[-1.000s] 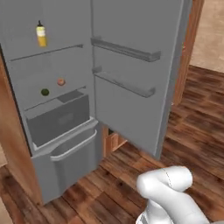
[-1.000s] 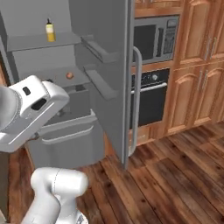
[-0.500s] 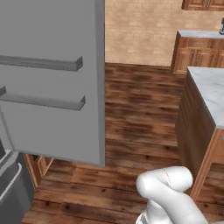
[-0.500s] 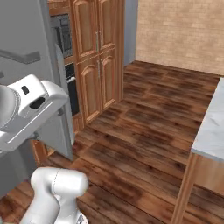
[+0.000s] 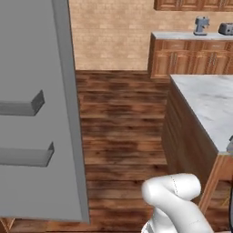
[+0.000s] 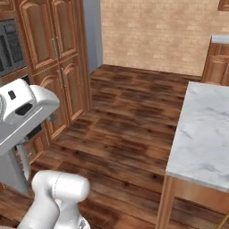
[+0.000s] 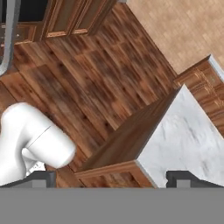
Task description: Place the mustard and mustard from the counter to the top shelf of the fridge. If the existing items in the fridge are on the top shelf, move them to other shelves.
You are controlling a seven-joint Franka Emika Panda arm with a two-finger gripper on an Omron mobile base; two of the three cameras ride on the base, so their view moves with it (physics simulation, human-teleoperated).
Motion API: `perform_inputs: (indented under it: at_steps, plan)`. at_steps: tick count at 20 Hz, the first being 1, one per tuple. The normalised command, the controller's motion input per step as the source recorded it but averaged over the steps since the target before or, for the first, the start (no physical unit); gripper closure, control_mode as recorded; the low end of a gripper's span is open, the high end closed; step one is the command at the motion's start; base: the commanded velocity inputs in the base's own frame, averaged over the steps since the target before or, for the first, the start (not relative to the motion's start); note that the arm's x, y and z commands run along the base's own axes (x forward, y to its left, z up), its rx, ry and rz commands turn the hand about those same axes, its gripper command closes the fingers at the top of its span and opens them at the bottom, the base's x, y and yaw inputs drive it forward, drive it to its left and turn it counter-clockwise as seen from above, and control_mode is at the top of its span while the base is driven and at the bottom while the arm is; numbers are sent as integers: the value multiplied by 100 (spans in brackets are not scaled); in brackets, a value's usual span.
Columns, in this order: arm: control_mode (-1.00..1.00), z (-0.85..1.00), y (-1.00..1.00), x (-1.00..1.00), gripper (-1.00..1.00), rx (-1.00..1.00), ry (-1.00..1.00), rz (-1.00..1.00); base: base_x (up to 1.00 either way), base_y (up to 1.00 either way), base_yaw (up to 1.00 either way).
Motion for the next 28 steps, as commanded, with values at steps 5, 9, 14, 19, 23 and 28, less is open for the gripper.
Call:
perform_inputs:
  at_steps: [5, 9, 14, 19, 23, 28]
  plan:
    - [100, 0, 0, 0, -100, 0, 0, 0, 100, -9, -9]
    - [100, 0, 0, 0, -100, 0, 0, 0, 100, 0, -9]
    - [100, 0, 0, 0, -100, 0, 0, 0, 100, -6, -10]
    - [100, 0, 0, 0, -100, 0, 0, 0, 100, -9, -7]
    - [100, 0, 0, 0, -100, 0, 0, 0, 98, -6, -5]
    - [100, 0, 0, 0, -100, 0, 0, 0, 100, -2, -8]
